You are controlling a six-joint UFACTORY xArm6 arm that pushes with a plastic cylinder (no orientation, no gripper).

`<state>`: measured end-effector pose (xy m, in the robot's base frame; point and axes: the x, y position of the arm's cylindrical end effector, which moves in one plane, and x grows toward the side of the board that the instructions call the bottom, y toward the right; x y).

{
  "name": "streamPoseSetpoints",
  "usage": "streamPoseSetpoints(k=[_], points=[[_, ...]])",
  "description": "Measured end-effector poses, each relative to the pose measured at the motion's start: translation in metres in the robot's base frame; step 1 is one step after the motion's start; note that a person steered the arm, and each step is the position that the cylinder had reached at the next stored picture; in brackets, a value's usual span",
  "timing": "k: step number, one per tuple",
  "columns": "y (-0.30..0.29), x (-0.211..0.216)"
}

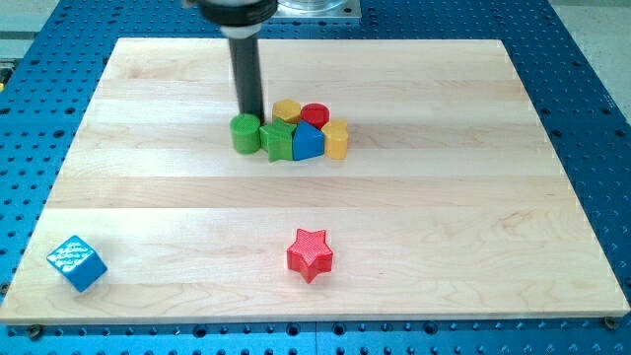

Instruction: Push the green circle into the triangle

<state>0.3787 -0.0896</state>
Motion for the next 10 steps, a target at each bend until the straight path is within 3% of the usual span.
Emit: streamPoseSetpoints(k=[1, 2, 3, 4, 6, 7, 9, 10], points=[[-0.013, 0.065], [0.014, 0.11], [-0.036, 0.119], [-0.041, 0.156], [0.051, 0.153], [0.097, 0.125], [0.139, 0.103], [0.116, 0.079]])
